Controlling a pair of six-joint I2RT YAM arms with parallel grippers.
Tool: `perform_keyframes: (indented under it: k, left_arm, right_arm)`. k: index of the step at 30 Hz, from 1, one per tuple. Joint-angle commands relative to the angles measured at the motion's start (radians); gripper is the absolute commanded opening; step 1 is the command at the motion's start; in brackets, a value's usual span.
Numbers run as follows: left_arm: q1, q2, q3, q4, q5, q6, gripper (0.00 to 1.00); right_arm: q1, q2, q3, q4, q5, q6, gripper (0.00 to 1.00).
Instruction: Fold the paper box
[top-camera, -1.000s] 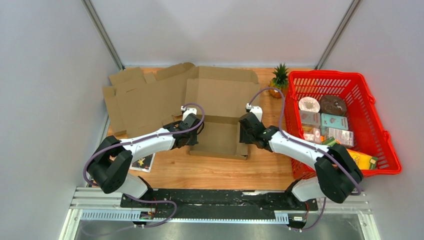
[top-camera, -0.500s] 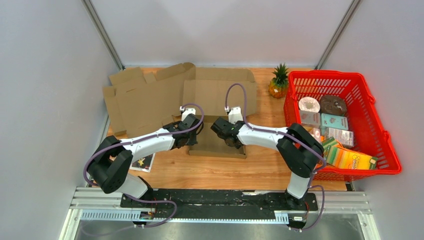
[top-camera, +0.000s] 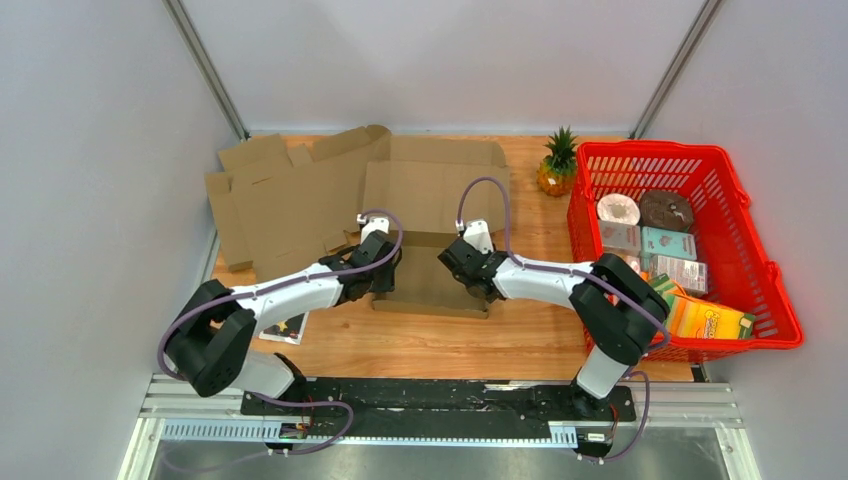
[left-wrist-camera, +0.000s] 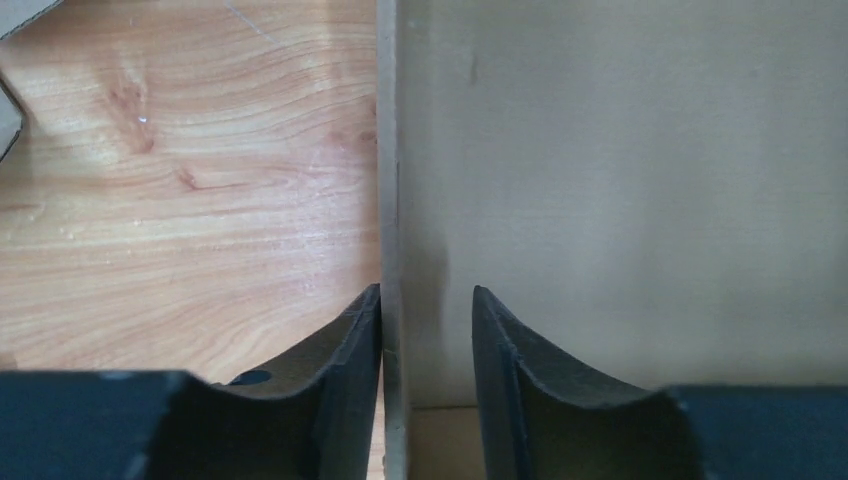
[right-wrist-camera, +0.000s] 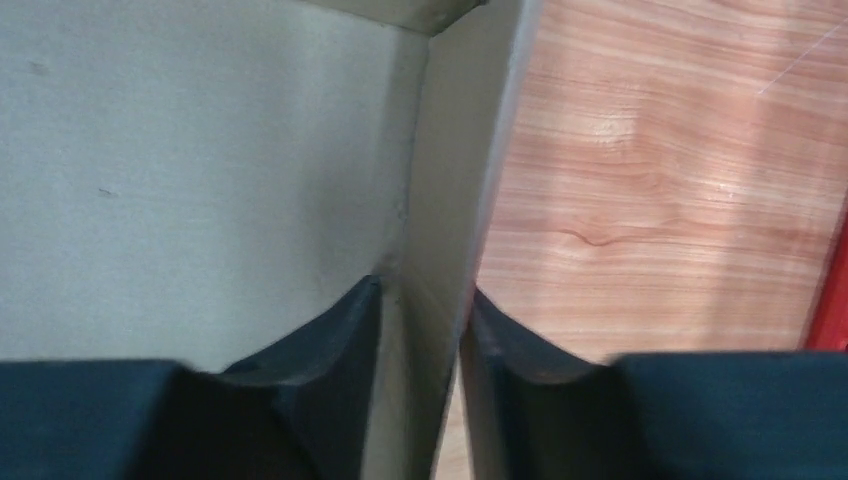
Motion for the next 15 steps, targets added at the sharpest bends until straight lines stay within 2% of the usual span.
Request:
perform_keyframes:
  k: [1,4,10,15]
  left_arm:
    - [-0.001,-0.097,-0.029,0.084,0.028,0.018,0.5]
    - [-0.001,-0.148,-0.041,0.073,0.043,0.016,0.58]
    - [0.001,-0.343,-0.053,-0.035,0.115,0.005,0.71]
    - [0.034,-0.456,-0.003,-0.227,0.14,0.011,0.73]
  right_arm:
    - [-0.005,-0.05,0.01,0.021,-0.153,-0.053,0.45]
    - [-0.011,-0.1,0.023,-0.013,-0.166,-0.063,0.51]
    - [-0.013,-0.212,0.01,-0.013,-0.228,-0.107,0.78]
    - [-0.013,-0.217,0.003,-0.004,-0.243,-0.123,0.84]
